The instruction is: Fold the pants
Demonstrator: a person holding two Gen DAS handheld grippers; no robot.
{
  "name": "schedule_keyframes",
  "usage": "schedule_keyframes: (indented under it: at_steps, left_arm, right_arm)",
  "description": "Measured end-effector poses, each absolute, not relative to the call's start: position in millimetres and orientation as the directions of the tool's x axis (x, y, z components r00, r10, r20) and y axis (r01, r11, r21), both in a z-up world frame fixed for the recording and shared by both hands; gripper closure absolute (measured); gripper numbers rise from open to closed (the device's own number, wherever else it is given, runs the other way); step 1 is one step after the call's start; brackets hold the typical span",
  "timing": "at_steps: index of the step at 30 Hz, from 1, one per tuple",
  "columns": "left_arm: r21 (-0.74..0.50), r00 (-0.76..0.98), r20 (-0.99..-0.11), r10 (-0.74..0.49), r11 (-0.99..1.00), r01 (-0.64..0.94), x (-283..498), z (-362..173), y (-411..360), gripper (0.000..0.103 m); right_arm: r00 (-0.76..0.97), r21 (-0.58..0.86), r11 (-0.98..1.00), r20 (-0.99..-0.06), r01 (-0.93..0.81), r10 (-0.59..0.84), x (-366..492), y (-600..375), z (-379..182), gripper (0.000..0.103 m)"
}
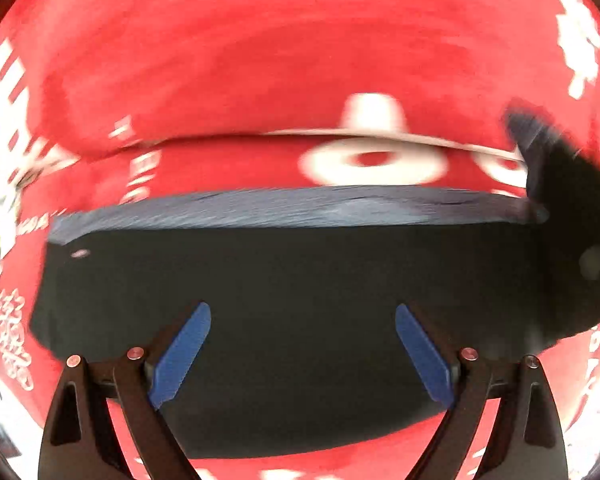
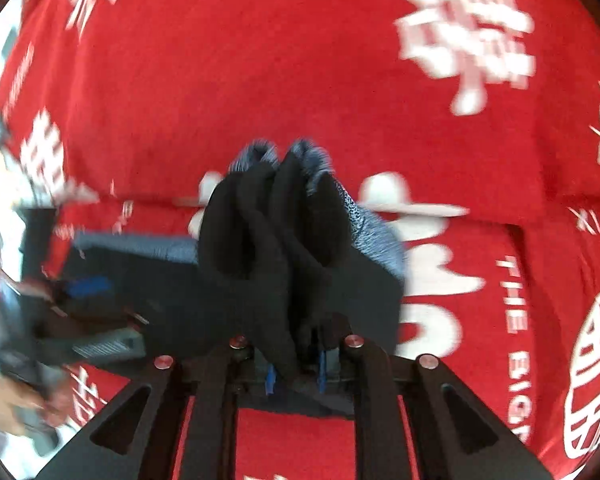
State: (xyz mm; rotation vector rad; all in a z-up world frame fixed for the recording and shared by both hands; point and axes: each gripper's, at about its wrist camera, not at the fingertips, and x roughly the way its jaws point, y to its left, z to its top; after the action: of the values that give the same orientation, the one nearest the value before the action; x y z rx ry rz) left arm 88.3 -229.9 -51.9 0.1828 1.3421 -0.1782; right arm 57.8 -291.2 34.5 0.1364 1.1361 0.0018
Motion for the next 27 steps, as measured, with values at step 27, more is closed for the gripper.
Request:
schedule_keyframes:
  at_steps: [27]
  left_arm:
    - [-0.579,-0.168,-0.815,-0.555,0.761,0.293,105.1,-68.6,-273.9,0.008]
  right_arm:
    - [0.511,0.753,0.232,-0.606,0.616,0.610,-21.6,-333.7,-86.3,0.042]
